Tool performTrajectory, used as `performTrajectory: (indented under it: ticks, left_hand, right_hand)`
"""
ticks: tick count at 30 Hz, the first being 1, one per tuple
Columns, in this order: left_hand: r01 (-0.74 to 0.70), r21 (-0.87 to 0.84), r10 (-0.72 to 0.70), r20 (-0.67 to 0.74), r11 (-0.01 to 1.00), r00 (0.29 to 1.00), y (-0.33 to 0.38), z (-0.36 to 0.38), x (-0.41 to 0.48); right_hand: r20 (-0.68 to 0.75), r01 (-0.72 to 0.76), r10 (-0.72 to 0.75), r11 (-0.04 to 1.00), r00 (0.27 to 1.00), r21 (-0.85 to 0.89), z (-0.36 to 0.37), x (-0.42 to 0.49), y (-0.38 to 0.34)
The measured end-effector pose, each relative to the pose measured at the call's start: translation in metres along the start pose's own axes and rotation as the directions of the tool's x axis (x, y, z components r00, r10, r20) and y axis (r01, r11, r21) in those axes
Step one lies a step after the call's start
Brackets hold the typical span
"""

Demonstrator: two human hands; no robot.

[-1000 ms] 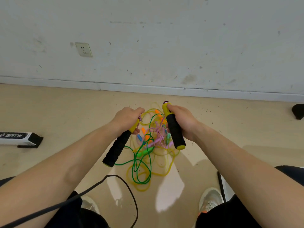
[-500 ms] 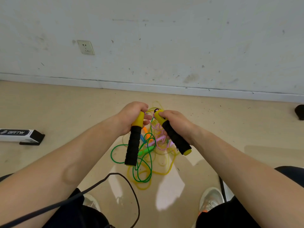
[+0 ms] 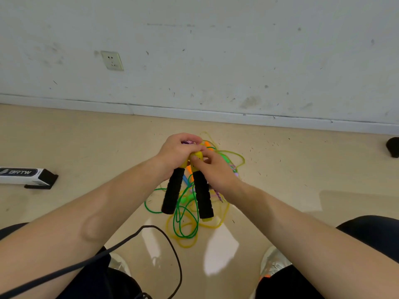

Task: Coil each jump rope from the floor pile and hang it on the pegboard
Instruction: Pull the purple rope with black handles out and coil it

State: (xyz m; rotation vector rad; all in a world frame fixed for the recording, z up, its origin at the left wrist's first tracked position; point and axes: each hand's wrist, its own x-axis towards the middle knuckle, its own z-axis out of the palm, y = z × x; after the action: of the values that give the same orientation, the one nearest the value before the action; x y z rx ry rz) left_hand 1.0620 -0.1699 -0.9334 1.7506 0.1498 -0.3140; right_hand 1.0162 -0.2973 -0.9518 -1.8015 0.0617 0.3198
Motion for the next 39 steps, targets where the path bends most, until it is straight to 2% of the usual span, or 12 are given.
performTrajectory:
  ticks: [3, 5, 7, 9, 12, 14, 19, 22, 24, 27, 31, 39]
  left_hand:
    - [-0.108, 0.227, 0.088, 0.094, 0.968, 0.992, 0.002, -0.010, 0.002]
    - [-0.132, 0.267, 0.086, 0.176, 0.955, 0.981, 0.005, -0.015, 0.001]
    - [-0.178, 0.294, 0.094, 0.277, 0.939, 0.956, 0.010, -0.018, -0.003]
    - [-0.208, 0.304, 0.079, 0.388, 0.930, 0.918, 0.016, -0.019, -0.008]
    - [-0.211, 0.288, 0.042, 0.500, 0.934, 0.865, 0.021, -0.018, -0.014]
    - [-0.224, 0.285, 0.045, 0.523, 0.932, 0.851, 0.023, -0.019, -0.017]
    - [-0.182, 0.241, 0.026, 0.534, 0.953, 0.845, 0.024, -0.026, -0.019]
    - [-0.167, 0.280, 0.018, 0.466, 0.946, 0.885, 0.019, -0.025, -0.017]
    - [-0.148, 0.242, 0.014, 0.481, 0.959, 0.877, 0.014, -0.024, -0.017]
    - [-0.157, 0.206, 0.027, 0.523, 0.966, 0.852, 0.008, -0.026, -0.014]
    - [-0.212, 0.290, 0.031, 0.522, 0.933, 0.852, 0.002, -0.024, -0.012]
    - [-0.304, 0.081, 0.239, 0.442, 0.949, 0.864, 0.005, 0.002, -0.018]
  right_hand:
    - [0.054, 0.036, -0.021, 0.956, 0.998, -0.292, -0.022, 0.004, -0.009]
    - [-0.106, -0.083, 0.040, 0.895, 0.994, -0.438, -0.038, 0.008, -0.015]
    - [-0.260, -0.138, -0.019, 0.807, 0.966, -0.575, -0.052, 0.013, -0.015]
    - [-0.176, -0.013, -0.084, 0.873, 0.981, -0.488, -0.061, 0.017, -0.012]
    - [0.212, 0.133, -0.070, 0.944, 0.975, -0.303, -0.064, 0.020, -0.009]
    - [0.363, 0.128, -0.047, 0.970, 0.931, -0.204, -0.065, 0.020, -0.007]
    - [0.286, 0.064, -0.019, 0.987, 0.958, -0.146, -0.078, 0.018, -0.013]
    - [0.269, 0.061, -0.068, 0.998, 0.961, 0.034, -0.085, 0.017, -0.022]
    - [0.263, 0.059, -0.094, 0.989, 0.960, 0.138, -0.086, 0.014, -0.030]
    - [0.201, 0.155, -0.156, 0.988, 0.967, 0.024, -0.084, 0.010, -0.038]
    - [0.246, 0.186, -0.159, 0.979, 0.956, -0.089, -0.079, 0.006, -0.047]
    - [0.254, 0.247, -0.171, 0.920, 0.952, -0.305, -0.075, 0.006, -0.058]
